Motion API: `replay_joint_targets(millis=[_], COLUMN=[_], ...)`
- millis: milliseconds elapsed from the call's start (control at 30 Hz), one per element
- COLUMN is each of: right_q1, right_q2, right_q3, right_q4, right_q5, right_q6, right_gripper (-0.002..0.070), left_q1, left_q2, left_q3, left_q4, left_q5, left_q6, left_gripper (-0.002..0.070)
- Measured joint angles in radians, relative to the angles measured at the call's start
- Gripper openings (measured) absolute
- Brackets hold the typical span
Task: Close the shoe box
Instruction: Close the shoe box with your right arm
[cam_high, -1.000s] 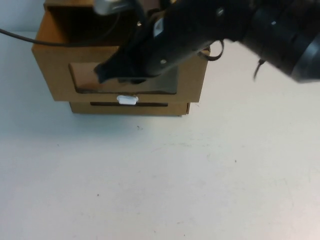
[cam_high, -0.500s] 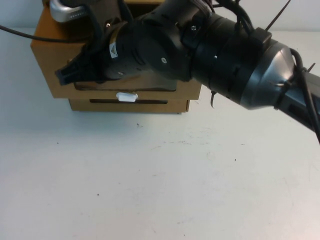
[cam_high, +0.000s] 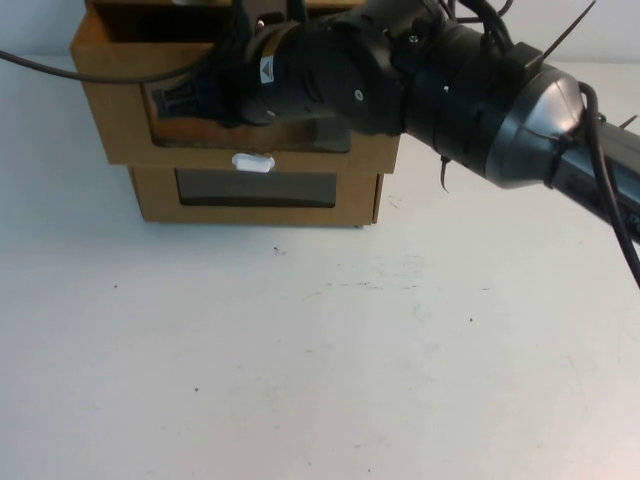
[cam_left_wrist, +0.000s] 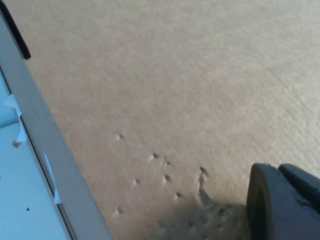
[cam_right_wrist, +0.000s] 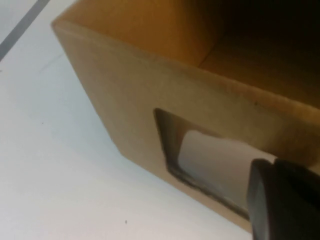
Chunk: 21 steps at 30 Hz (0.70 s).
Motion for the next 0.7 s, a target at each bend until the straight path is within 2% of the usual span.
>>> replay_joint_targets(millis=[500,700], right_q1=[-0.099,-0.109], right_q2=[0.057,0.086], right_q3=[0.008,-0.003], right_q4=[0.071,0.081], right_q5=[-0.222,-0.251], right_q6=[0.004,0.004], right_gripper=[-0.0011,-0.0011], left_q1=[0.0,0.0], left_q2=[0.0,0.0], left_q3=[0.0,0.0], left_q4=[0.0,0.0], left_q5=[-0.006,-0.008], left_q6=[0.0,0.0], left_gripper=[-0.0002,-0.0002])
